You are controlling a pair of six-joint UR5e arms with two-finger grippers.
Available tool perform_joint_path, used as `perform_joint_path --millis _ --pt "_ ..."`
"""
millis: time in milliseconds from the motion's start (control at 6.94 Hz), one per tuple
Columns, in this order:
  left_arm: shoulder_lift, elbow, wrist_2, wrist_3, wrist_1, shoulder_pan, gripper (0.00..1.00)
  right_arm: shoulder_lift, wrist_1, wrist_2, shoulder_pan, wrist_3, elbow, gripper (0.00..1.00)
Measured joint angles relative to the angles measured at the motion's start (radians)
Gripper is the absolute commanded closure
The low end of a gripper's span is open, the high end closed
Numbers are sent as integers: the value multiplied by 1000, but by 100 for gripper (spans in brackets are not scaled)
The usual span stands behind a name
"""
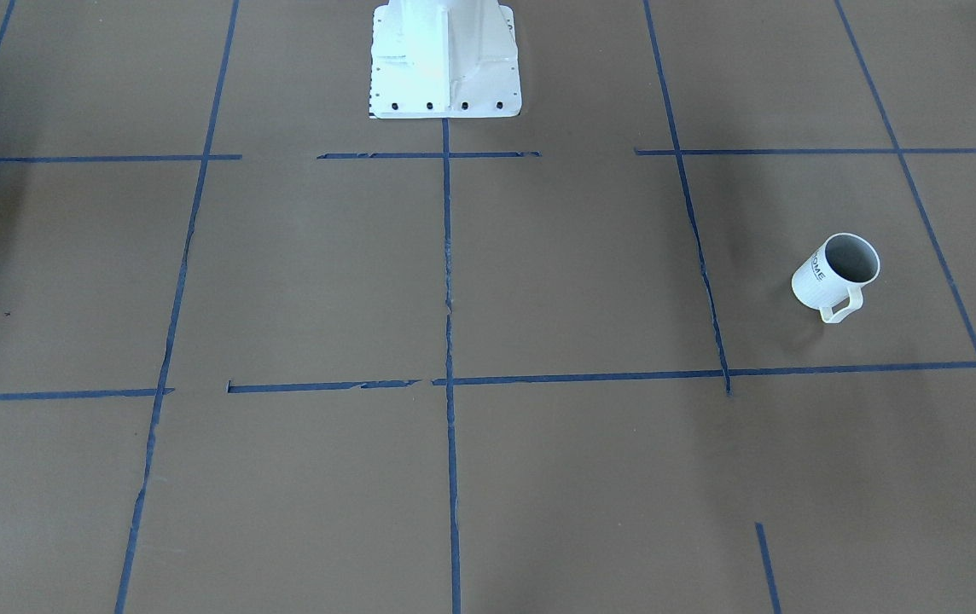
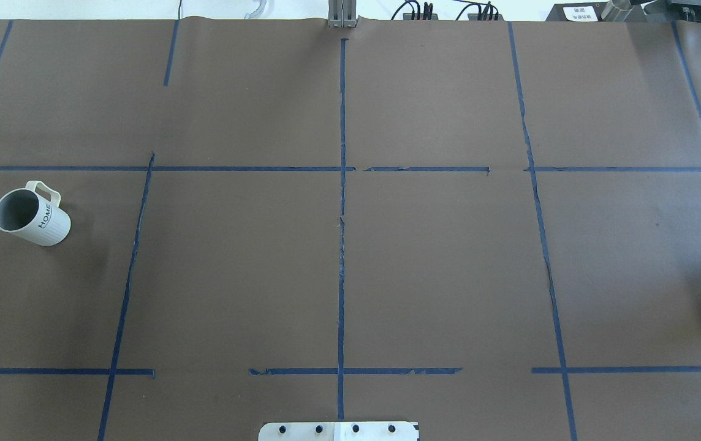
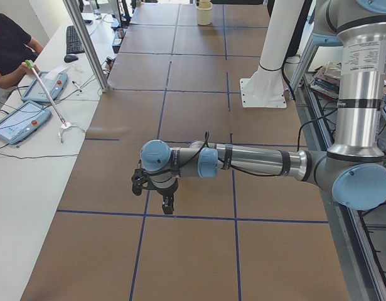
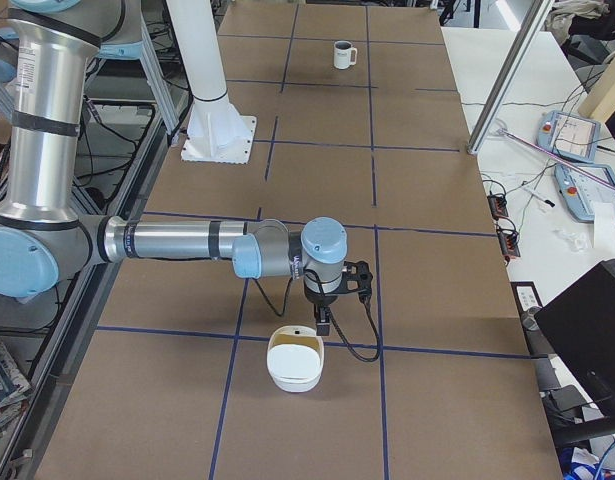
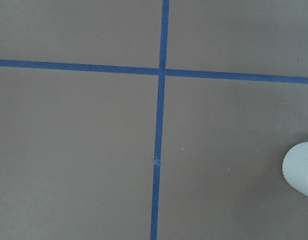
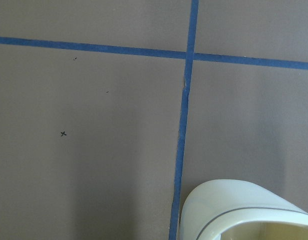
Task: Left arm hands cup to right arm to dump lemon
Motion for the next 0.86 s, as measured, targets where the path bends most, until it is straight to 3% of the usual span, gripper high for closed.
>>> perform_joint_path --millis 865 --pt "3 -2 10 0 -1 0 0 0 5 0 0 0 1 0"
